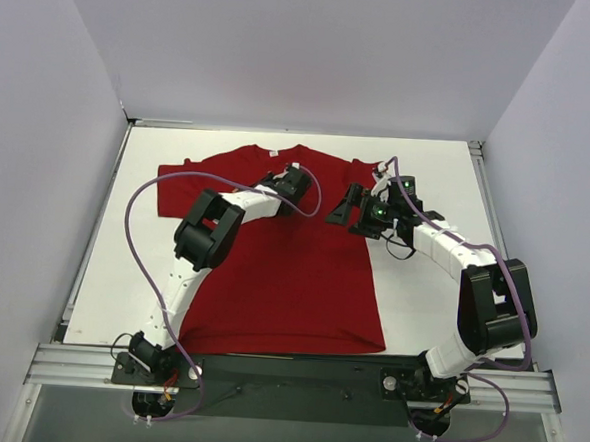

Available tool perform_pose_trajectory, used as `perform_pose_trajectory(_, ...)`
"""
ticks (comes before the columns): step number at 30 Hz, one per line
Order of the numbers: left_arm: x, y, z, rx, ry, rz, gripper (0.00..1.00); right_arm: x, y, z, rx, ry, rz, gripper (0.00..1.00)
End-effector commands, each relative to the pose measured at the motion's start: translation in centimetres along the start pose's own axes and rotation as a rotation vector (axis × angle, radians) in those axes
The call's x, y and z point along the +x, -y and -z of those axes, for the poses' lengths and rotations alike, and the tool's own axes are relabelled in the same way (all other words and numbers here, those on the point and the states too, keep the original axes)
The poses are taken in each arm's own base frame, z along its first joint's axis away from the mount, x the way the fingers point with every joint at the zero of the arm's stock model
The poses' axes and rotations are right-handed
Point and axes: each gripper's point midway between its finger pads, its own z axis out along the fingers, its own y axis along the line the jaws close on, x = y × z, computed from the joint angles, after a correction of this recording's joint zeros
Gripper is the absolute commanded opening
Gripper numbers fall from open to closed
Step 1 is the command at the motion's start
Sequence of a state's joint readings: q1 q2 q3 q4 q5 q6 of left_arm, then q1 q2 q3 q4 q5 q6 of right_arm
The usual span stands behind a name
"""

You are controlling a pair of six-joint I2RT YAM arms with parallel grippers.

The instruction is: Pin the brooch onto the clothing

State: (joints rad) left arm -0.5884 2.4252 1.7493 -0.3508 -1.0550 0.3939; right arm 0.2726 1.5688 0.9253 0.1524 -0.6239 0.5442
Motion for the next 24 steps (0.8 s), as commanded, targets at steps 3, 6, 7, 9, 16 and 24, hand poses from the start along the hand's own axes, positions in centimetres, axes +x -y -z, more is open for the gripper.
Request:
perform_pose_trajectory(3,-2.6,-0.1,1.7,0.108,0.055,0.16,0.0,-1.9,-1.2,1.4,-0.024,0.058,0.034,0.97)
perform_pose_trajectory(6,-2.9,-1.3,2.0,0.123,0.067,0.242,0.0,-2.0,-1.3,1.7,-0.024,0.063,0.036,0.97)
perform_pose_trajectory(7,-2.8,-1.7,1.8,0.123,0.064,0.259,0.0,-2.0,-1.3,1.7,-0.026,0.063,0.037,0.97)
perform_pose_trajectory(9,-2.4,-3.2,1.2,0.113,0.051,0.308,0.0,-1.9,-1.3,1.8,-0.027,0.065,0.039,0.97)
perform_pose_trajectory(16,0.4,-6.4,-1.2,0.055,-0.036,0.39,0.0,-1.7,-1.2,1.6,-0.031,0.059,0.036,0.97)
perform_pose_trajectory(24,1.3,-5.5,-3.0,-0.017,-0.111,0.304,0.0,-1.6,-1.2,1.4,-0.037,0.051,0.034,0.97)
